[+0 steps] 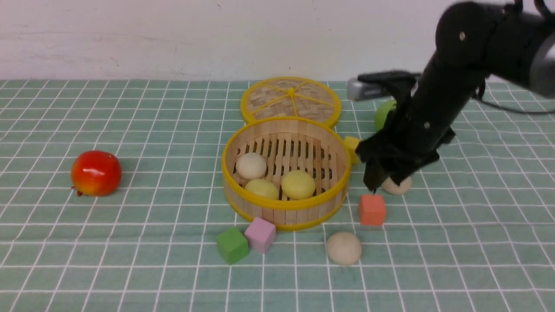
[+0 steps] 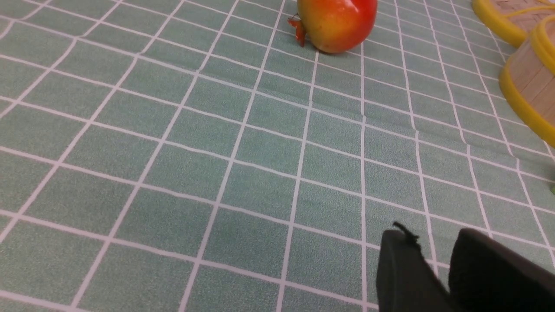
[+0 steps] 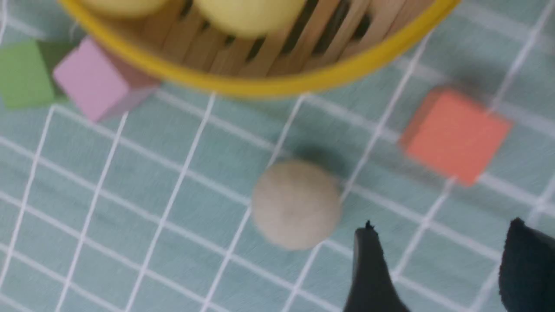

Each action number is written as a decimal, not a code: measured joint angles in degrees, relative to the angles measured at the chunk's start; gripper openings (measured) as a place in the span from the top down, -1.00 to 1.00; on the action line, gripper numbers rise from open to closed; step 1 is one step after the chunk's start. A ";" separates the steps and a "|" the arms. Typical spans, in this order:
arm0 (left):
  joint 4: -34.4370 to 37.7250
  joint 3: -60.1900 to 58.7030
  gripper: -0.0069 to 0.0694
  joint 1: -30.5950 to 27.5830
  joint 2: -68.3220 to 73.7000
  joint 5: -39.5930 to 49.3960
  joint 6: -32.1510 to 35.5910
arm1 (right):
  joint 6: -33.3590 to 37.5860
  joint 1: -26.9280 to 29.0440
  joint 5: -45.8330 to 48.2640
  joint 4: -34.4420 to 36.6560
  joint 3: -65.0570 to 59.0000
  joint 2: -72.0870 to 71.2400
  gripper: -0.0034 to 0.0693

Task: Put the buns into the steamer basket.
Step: Use the right arm to grab a steamed stuffed bun

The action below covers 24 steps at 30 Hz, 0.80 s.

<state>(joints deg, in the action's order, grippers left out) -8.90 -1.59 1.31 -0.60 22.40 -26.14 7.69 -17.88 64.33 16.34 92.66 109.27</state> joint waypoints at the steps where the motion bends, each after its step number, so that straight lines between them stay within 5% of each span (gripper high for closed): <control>1: 0.00 0.00 0.37 0.00 0.00 0.00 0.00 | 0.68 -0.23 -1.32 1.12 -2.33 -0.58 -0.18; 9: 0.00 -0.07 0.36 0.00 0.00 0.00 0.00 | 1.93 -7.47 -6.21 -2.30 -7.38 -1.71 -0.18; 24: 0.00 -0.09 0.36 0.00 0.00 0.00 0.00 | -1.64 -9.04 -9.33 -2.90 -7.78 1.90 -0.04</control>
<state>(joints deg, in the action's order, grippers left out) -8.90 -1.68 1.31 -0.60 22.40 -26.14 6.05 -26.92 55.00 13.43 84.88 111.17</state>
